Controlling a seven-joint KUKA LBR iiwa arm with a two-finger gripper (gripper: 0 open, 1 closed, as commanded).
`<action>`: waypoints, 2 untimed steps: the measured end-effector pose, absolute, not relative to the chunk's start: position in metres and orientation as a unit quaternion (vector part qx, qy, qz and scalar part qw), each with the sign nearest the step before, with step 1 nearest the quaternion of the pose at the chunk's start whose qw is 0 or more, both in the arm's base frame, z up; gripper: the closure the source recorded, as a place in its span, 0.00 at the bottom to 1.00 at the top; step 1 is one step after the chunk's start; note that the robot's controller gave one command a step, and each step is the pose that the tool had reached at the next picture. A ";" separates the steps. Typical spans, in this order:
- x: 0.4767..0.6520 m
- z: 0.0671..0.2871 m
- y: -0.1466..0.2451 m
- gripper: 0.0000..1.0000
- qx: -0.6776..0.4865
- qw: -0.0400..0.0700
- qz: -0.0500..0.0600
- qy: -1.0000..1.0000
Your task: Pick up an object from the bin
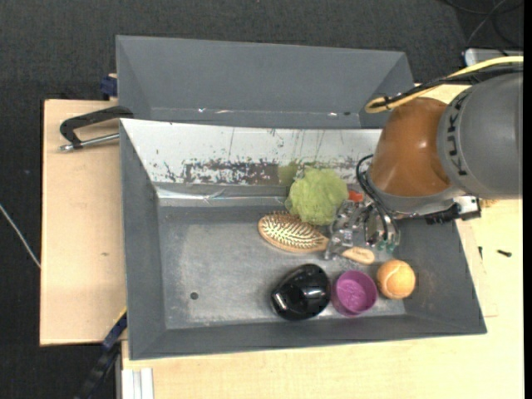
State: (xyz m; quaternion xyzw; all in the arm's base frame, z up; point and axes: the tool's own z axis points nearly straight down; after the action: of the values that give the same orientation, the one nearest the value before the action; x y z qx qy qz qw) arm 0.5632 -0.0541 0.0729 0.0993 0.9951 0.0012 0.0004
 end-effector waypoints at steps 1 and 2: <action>0.563 0.073 -0.054 1.00 0.099 0.000 0.001 0.995; 0.563 0.075 -0.054 1.00 0.099 0.000 0.001 0.995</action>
Offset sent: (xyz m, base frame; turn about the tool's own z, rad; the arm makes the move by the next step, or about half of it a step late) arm -0.0001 0.0002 0.0273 0.0000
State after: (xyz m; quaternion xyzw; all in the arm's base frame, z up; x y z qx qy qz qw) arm 0.5628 -0.0539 0.0754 0.0990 0.9951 0.0012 0.0005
